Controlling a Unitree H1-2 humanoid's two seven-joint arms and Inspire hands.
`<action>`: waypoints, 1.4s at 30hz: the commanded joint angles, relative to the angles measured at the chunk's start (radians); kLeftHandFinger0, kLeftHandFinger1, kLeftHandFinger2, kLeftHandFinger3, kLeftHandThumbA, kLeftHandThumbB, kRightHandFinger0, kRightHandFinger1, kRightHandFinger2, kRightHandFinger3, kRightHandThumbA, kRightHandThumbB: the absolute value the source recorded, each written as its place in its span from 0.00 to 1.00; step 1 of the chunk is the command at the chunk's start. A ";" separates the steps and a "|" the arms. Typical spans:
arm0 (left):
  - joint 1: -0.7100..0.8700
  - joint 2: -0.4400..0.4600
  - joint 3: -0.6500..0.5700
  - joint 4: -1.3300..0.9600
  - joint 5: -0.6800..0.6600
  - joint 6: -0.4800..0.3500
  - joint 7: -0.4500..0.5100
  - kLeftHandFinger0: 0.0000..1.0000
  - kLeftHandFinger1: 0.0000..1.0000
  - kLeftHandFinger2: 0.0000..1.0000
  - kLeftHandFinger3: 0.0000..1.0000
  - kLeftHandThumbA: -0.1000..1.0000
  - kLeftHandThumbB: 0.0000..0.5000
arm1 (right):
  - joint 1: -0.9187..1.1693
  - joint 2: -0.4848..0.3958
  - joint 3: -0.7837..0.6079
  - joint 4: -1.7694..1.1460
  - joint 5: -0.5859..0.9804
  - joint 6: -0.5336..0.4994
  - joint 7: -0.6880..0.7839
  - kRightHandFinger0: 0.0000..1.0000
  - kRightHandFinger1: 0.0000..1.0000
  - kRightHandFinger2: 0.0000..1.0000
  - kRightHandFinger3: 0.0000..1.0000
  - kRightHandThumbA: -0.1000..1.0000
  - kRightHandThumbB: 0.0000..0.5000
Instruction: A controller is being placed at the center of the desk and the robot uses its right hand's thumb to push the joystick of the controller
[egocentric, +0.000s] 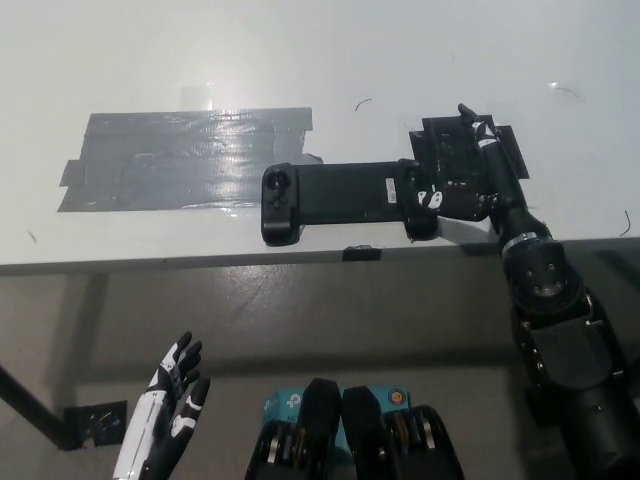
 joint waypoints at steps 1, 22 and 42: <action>-0.006 0.009 -0.005 -0.035 0.004 0.007 -0.013 1.00 1.00 1.00 1.00 0.85 0.01 | -0.080 -0.003 -0.013 0.034 0.014 -0.058 -0.042 1.00 1.00 1.00 1.00 0.98 0.65; -0.025 0.006 0.003 -0.039 -0.011 0.020 -0.023 1.00 1.00 1.00 1.00 0.86 0.01 | -0.147 -0.001 -0.011 0.106 0.019 -0.048 -0.054 1.00 1.00 1.00 1.00 1.00 0.60; -0.033 0.002 0.003 -0.043 0.003 0.025 -0.016 1.00 1.00 1.00 1.00 0.91 0.06 | -0.229 -0.016 -0.014 0.278 0.023 -0.086 -0.070 1.00 1.00 1.00 1.00 1.00 0.58</action>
